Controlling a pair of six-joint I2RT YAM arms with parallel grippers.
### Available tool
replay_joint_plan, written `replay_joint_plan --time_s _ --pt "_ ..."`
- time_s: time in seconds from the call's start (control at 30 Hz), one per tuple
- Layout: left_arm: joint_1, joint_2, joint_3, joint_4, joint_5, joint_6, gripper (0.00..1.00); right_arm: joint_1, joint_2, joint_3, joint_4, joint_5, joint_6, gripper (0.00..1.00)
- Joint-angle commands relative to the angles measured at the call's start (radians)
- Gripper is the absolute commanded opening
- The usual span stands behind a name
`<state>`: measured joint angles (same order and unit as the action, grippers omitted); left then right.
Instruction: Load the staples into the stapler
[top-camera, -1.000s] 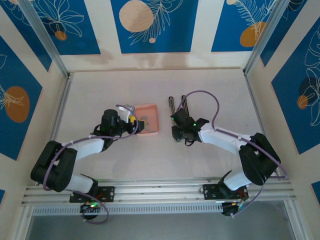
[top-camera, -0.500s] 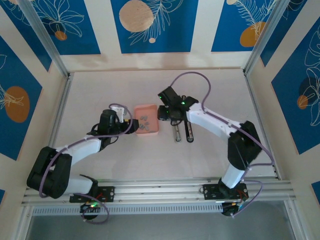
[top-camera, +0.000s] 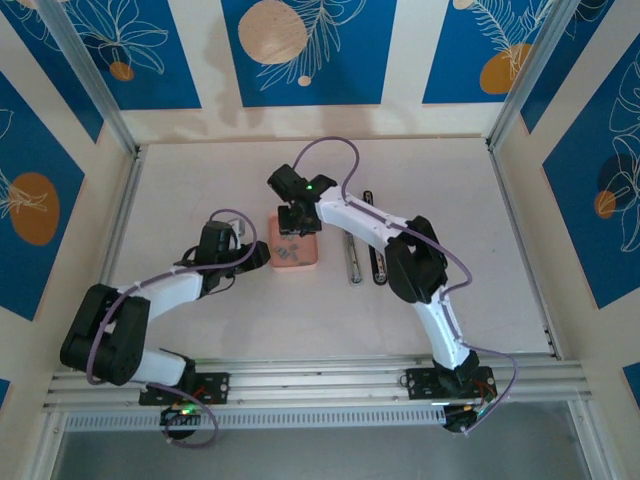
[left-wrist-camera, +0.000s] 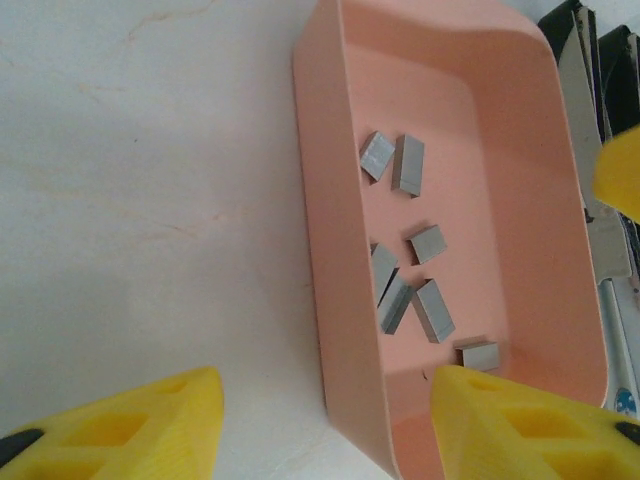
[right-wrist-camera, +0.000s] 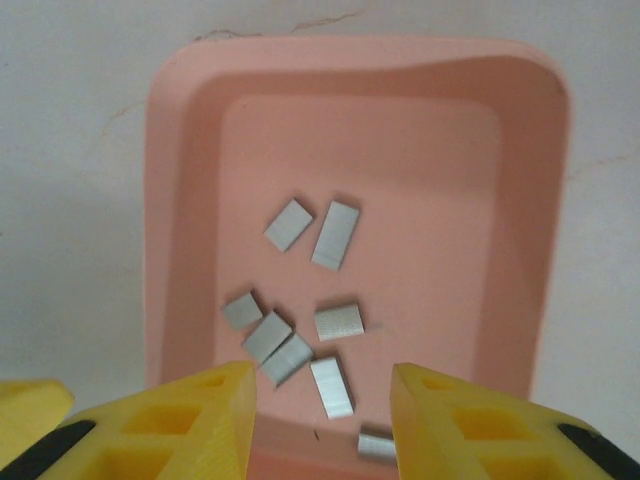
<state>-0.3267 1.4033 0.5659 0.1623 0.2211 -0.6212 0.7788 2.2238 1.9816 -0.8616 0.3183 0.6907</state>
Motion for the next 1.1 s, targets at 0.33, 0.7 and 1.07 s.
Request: replay_joint_plan --time_s 0.33,0.7,1.07 --pt "0.026 0.035 0.017 -0.002 0.044 -0.027 0.55 -0.034 0.193 0.175 -0.071 -0.064 0.015 0.40" --pt "0.031 0.046 0.019 0.003 0.053 -0.019 0.55 -0.044 0.238 0.189 -0.052 -0.084 0.015 0.40" --pt "0.030 0.046 0.017 0.002 0.053 -0.014 0.55 -0.050 0.265 0.189 -0.035 -0.104 0.008 0.39"
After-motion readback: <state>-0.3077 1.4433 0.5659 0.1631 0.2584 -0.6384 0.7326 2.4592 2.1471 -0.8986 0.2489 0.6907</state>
